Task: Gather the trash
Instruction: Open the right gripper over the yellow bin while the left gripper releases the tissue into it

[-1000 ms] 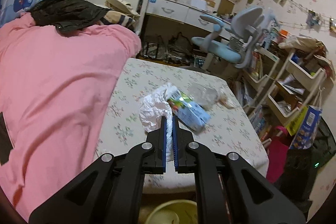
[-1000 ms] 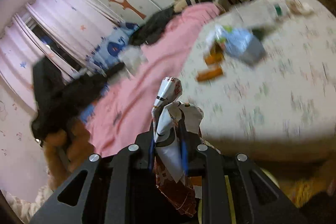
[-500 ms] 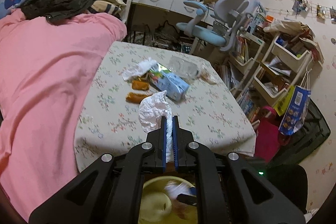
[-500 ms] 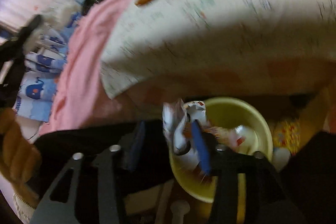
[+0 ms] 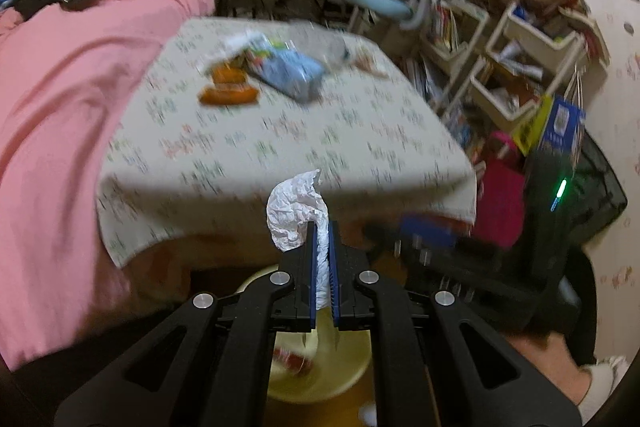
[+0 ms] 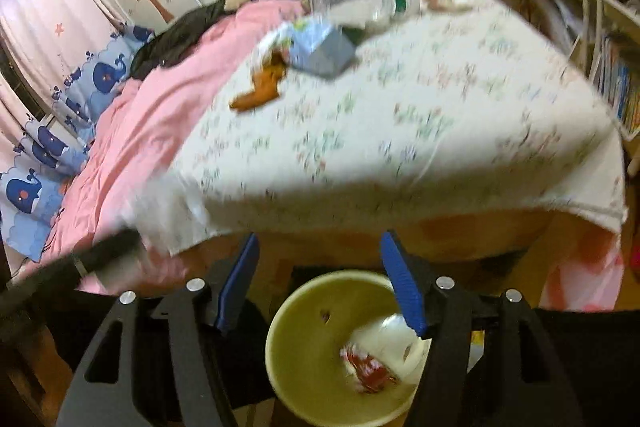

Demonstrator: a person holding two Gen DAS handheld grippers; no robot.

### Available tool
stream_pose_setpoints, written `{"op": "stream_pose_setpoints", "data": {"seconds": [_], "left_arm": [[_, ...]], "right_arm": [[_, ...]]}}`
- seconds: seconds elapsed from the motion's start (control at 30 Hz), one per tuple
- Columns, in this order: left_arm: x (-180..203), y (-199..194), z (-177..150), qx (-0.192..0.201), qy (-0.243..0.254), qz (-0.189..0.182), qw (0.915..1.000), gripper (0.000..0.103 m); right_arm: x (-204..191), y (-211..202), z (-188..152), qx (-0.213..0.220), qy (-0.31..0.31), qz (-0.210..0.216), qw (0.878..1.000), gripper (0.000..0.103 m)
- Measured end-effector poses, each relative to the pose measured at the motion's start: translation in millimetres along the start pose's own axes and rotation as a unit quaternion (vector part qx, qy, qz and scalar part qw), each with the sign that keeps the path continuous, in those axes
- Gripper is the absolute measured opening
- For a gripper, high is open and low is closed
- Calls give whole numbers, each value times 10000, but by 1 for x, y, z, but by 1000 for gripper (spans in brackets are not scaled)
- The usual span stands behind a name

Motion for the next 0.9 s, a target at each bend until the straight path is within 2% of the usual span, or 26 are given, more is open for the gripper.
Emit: {"op": "stream_pose_setpoints", "data": {"seconds": [0.17,0.23,0.33,0.5,0.53,0.6,0.7,0.9], "left_arm": [[19,19,-44,-780,374,-40,9962,6],[22,22,-53,-959,483,8,9942,9],[21,21,-56,-942,590,160,9937,24],[11,12,-42,-539,603,625,9948,53],[7,9,-36,-372,605,761,9946,56],[1,-1,-20,-13,593,1013,9931,70],[-12,-16,10,580,433,1348,9882,85],[-42,-35,69,1273,140,1801,9753,91]], "right_arm": [[1,-7,11,411,-34,-72,9991,67],[0,-9,16,506,-3,-95,9987,68],[5,-14,22,636,61,-137,9979,69],[9,-21,24,729,99,-203,9971,69],[9,-22,26,767,77,-227,9968,69],[7,-26,28,837,-17,-268,9961,70],[-3,-35,39,1078,-336,-361,9930,78],[-27,-50,75,1541,-1065,-374,9816,88]]}}
Point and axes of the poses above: each gripper's, at about its wrist camera, not at the fingertips, and y roughly the way its jaws point, x to its right, z to its top, the point moved 9 cm from there along y, roughly the way its jaws point, and after that the axes turned 4 degrees about x, right-handed, at the moved point
